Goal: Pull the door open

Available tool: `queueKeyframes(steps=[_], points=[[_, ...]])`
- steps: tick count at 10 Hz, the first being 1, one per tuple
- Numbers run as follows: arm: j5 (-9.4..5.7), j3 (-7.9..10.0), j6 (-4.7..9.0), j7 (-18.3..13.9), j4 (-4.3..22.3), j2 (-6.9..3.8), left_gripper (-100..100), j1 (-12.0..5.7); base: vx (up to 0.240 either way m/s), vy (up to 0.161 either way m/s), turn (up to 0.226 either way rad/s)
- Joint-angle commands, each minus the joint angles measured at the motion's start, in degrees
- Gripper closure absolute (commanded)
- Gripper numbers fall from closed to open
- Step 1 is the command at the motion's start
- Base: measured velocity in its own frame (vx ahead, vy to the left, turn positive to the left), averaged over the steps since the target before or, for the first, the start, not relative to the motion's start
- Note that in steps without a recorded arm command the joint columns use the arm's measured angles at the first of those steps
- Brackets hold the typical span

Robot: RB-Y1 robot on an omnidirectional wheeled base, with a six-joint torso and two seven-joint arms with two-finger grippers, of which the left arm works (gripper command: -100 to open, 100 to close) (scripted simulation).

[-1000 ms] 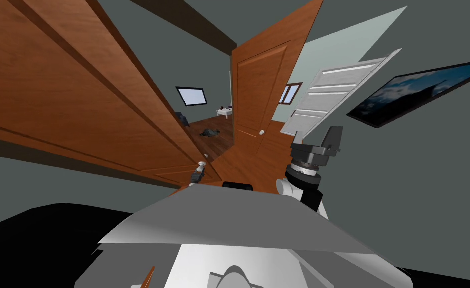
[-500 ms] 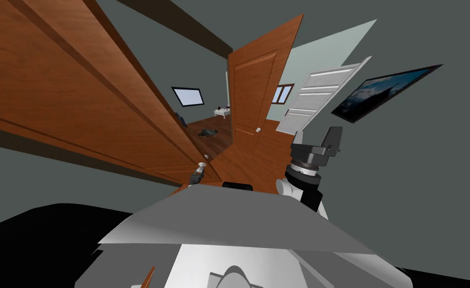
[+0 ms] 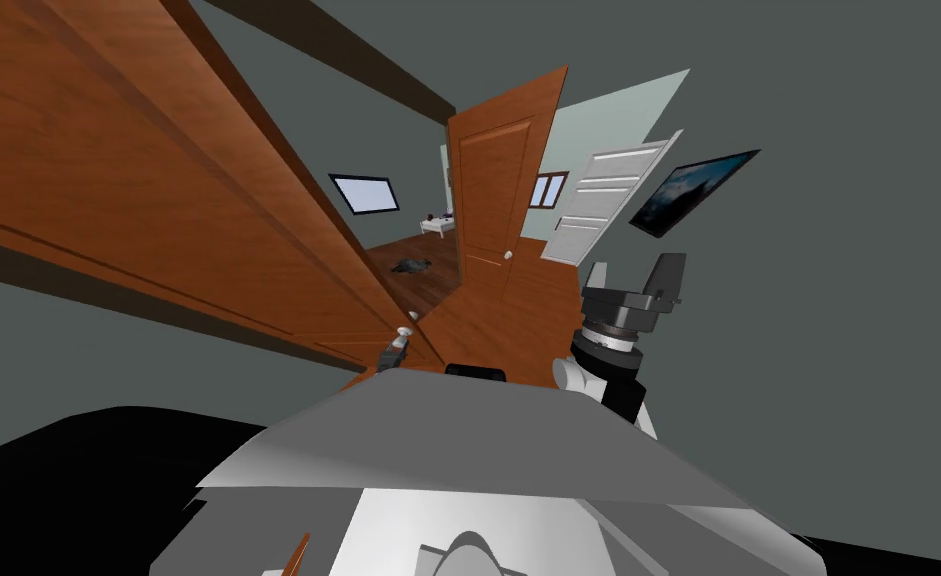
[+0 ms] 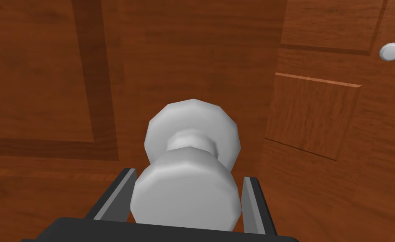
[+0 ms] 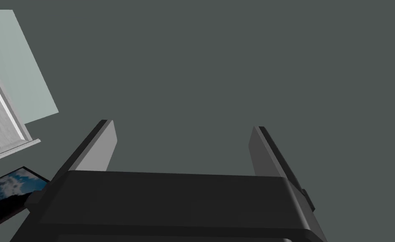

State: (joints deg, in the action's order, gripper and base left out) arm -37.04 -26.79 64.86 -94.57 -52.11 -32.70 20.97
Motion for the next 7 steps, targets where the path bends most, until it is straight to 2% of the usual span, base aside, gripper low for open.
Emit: queueKeyframes(steps=[1, 2, 3, 7], points=[[0.23, -0.48, 1.04, -0.79, 0.58, -0.44, 100, 0.10, -0.197, 0.027, -0.117], [0.40, -0.80, 1.53, -1.17, 0.88, -0.69, 100, 0.15, -0.202, 0.030, -0.099], [0.31, -0.61, 1.02, -0.83, 0.62, -0.54, 100, 0.03, -0.087, 0.013, -0.025], [1.03, -1.61, 2.54, -2.26, 2.23, -1.12, 100, -0.34, -0.165, 0.032, -0.120]])
